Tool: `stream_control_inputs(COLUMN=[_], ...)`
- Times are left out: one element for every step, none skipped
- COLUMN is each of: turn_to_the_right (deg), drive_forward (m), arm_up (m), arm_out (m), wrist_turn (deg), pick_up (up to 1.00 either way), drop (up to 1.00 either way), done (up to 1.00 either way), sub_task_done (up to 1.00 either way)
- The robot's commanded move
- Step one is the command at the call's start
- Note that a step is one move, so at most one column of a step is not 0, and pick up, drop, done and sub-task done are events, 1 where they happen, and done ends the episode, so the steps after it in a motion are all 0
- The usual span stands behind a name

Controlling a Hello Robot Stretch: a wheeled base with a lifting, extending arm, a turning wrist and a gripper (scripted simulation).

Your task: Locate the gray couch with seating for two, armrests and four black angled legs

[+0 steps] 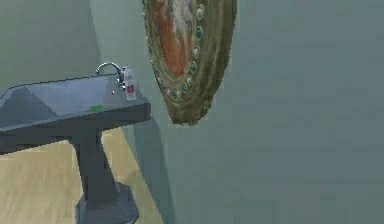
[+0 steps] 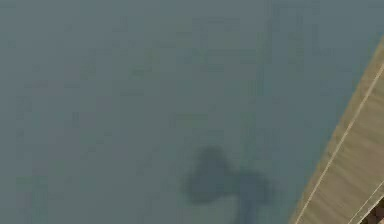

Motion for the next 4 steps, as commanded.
stream_control_inputs(turn_to_the_right=[-45.0,-36.0,0.0,-45.0], drive_forward=[0.00,0.00,0.10,0.00], arm_up=[0.00,0.00,0.00,0.00], arm_out=[0.00,0.00,0.00,0.00], wrist_turn=[0.0,0.0,0.0,0.0], pick_up=[0.00,0.00,0.00,0.00], drop=[0.00,0.00,0.00,0.00], done=[0.00,0.00,0.00,0.00], sub_task_done=[0.00,0.00,0.00,0.00])
